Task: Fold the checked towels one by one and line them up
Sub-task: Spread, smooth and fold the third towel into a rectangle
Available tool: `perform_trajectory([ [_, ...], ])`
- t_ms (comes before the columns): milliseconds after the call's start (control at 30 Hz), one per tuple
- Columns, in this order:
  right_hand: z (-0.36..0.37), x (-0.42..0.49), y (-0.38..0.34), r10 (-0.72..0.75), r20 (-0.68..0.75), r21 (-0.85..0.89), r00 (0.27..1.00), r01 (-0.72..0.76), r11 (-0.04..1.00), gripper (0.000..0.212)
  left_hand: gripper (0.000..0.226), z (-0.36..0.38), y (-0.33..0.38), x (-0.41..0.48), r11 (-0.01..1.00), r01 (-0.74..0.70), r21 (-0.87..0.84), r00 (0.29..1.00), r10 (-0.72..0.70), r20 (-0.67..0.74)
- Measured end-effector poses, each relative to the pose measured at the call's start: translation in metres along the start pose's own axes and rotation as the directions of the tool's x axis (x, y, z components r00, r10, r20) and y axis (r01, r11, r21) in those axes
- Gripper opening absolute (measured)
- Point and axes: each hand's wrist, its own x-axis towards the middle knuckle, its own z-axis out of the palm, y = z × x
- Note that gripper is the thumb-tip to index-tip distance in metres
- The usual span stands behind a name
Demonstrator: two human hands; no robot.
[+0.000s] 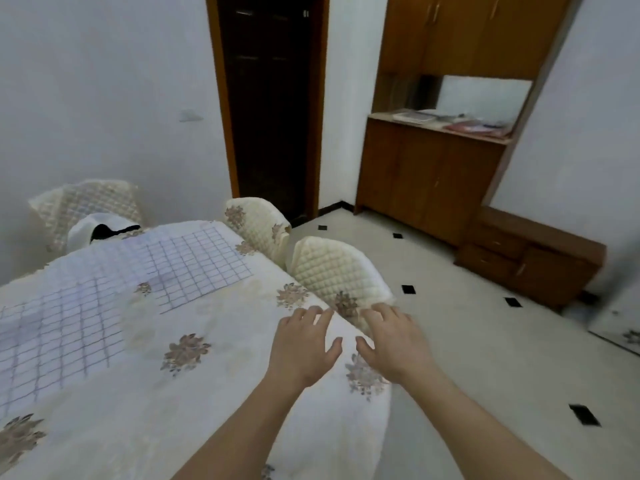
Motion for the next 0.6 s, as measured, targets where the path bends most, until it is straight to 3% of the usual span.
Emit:
perform_trajectory([
  [133, -0.014, -0.025, 0.061, 0.143, -0.018, -0.031, 0.990, -0.143, 0.989, 0.053, 0.053, 0.011, 0.056, 0.030, 0.993, -0.117, -0.030, 0.993, 0.116, -0.006],
  [300, -0.016, -0.045, 0.130, 0.267, -0.027, -0.039, 0.963, -0.268, 0.963, 0.052, 0.068, 0.030, 0.124, 0.067, 0.967, -0.249, -0.042, 0.968, 0.250, 0.017],
  [600, 0.016, 0.002, 0.260, 0.326, -0.012, -0.009, 0.945, -0.326, 0.945, 0.051, 0.060, 0.112, 0.201, 0.169, 0.951, -0.310, -0.018, 0.949, 0.310, 0.055],
])
